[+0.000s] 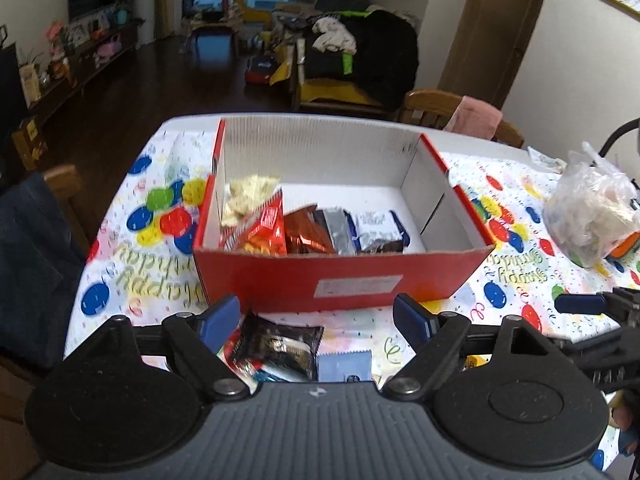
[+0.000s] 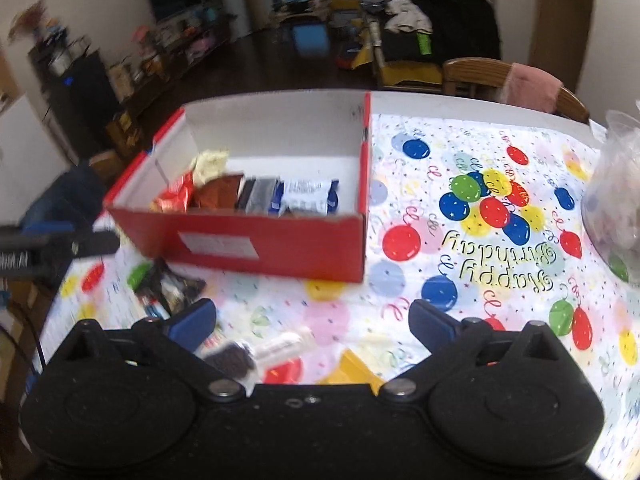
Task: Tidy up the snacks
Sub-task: 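Withdraw both tools from the box toward the remaining snacks, then grasp the blue packet with the left tool while the right tool grasps the yellow sweet, then carry both snacks into the red box and open both tools, then withdraw both tools from the box back toward the table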
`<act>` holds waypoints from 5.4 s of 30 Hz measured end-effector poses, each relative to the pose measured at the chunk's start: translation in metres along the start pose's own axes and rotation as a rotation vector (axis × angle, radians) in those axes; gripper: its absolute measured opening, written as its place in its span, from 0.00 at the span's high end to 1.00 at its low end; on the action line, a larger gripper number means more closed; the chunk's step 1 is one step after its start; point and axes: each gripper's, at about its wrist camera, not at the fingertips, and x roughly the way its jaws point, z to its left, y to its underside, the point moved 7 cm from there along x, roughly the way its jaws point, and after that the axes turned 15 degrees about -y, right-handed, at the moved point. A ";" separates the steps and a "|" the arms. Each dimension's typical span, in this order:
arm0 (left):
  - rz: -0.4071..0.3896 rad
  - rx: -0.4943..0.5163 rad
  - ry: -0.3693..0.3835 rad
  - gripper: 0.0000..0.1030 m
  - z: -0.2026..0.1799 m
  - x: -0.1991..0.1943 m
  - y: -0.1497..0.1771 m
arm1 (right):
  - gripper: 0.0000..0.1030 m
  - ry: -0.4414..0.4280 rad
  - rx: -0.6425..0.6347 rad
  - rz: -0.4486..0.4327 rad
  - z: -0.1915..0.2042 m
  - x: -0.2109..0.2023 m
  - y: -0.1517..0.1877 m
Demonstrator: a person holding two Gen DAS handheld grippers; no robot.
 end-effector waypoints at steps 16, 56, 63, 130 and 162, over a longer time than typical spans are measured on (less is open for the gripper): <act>0.282 -0.060 0.028 0.19 -0.025 0.050 0.054 | 0.16 -0.190 -0.292 0.261 -0.017 0.040 0.052; 0.393 -0.111 0.132 0.56 -0.029 0.080 0.075 | 0.66 -0.163 -0.281 0.305 -0.027 0.059 0.065; 0.351 -0.087 0.125 0.56 -0.031 0.064 0.069 | 0.66 -0.176 -0.234 0.261 -0.024 0.046 0.057; 0.286 0.084 -0.067 0.55 -0.022 0.156 -0.118 | 0.65 -0.061 -0.088 0.267 -0.014 0.156 -0.123; 0.200 0.020 -0.036 0.40 -0.013 0.129 -0.126 | 0.39 -0.182 -0.016 0.141 -0.011 0.112 -0.141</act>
